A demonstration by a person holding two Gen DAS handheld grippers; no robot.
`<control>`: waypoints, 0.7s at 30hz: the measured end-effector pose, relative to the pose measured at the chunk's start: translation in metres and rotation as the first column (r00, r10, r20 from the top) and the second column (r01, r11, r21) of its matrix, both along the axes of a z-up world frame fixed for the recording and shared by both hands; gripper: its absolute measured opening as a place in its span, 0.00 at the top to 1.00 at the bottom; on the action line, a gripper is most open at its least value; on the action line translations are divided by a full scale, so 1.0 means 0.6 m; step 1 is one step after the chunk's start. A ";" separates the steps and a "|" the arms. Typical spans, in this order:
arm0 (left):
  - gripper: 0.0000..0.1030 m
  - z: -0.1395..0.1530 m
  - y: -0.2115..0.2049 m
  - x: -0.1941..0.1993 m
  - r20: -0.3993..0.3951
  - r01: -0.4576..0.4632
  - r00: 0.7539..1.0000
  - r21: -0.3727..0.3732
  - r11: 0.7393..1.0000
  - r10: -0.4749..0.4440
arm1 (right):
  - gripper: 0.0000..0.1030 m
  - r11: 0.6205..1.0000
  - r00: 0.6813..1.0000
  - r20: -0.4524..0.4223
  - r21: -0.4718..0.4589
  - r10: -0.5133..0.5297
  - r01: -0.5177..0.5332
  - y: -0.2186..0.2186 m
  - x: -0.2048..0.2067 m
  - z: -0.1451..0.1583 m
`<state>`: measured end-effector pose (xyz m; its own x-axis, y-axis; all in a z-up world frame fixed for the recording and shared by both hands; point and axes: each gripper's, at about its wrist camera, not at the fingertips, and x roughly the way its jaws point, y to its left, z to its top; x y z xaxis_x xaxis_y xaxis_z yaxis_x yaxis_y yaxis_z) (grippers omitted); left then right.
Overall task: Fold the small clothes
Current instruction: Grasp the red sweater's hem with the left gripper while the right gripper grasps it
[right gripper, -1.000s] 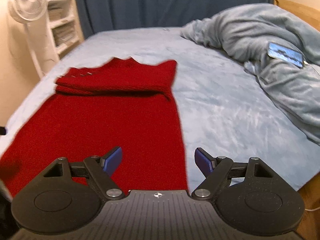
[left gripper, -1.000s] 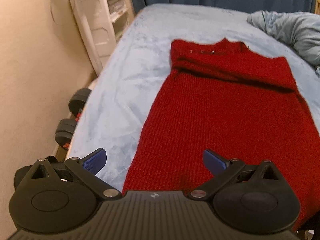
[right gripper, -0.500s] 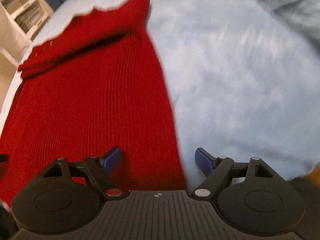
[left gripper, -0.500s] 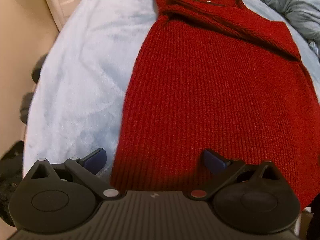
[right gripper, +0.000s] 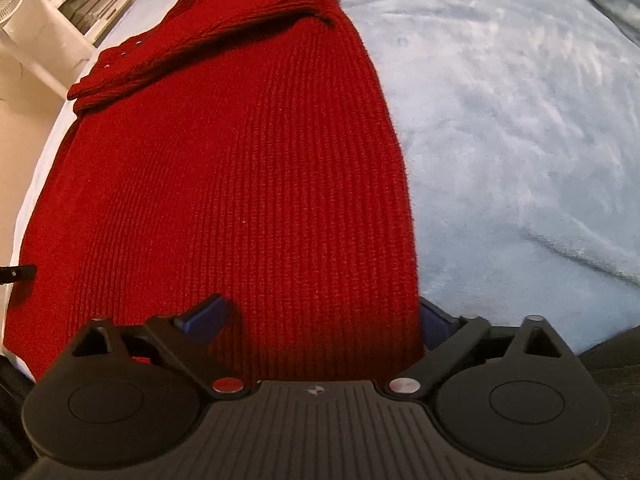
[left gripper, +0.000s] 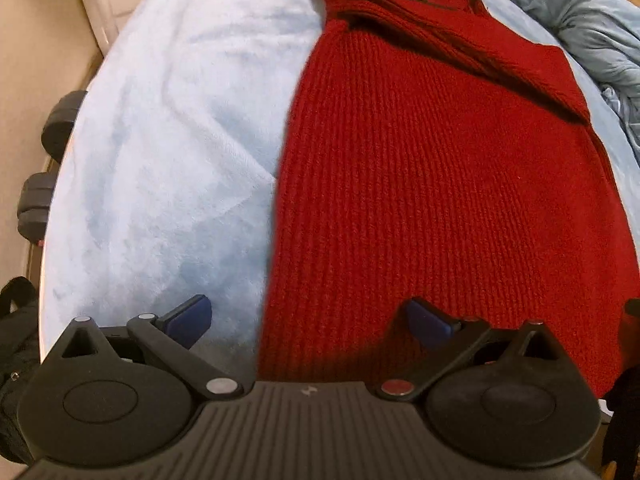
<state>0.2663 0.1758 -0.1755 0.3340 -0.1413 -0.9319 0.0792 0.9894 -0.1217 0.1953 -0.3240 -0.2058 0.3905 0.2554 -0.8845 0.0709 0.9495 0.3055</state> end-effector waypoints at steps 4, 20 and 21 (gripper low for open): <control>0.00 0.006 -0.015 -0.024 -0.030 0.062 0.997 -0.063 0.996 -0.064 | 0.27 0.993 0.996 -0.009 -0.073 0.088 -0.089 0.024 -0.005 0.010; 0.80 0.121 -0.054 -0.139 0.113 0.011 0.994 -0.120 0.993 0.002 | 0.83 0.992 0.999 0.052 0.125 -0.004 -0.002 -0.038 -0.065 0.134; 0.80 0.131 -0.058 -0.149 0.126 0.015 0.992 -0.133 0.991 0.002 | 0.83 0.991 0.997 0.070 0.134 -0.012 0.002 -0.049 -0.071 0.147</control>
<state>0.1766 0.1409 -0.0969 0.4458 -0.2647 -0.8551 0.1089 0.9642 -0.2416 0.1527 -0.3533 -0.1177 0.4526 0.3663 -0.8130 0.0514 0.8995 0.4339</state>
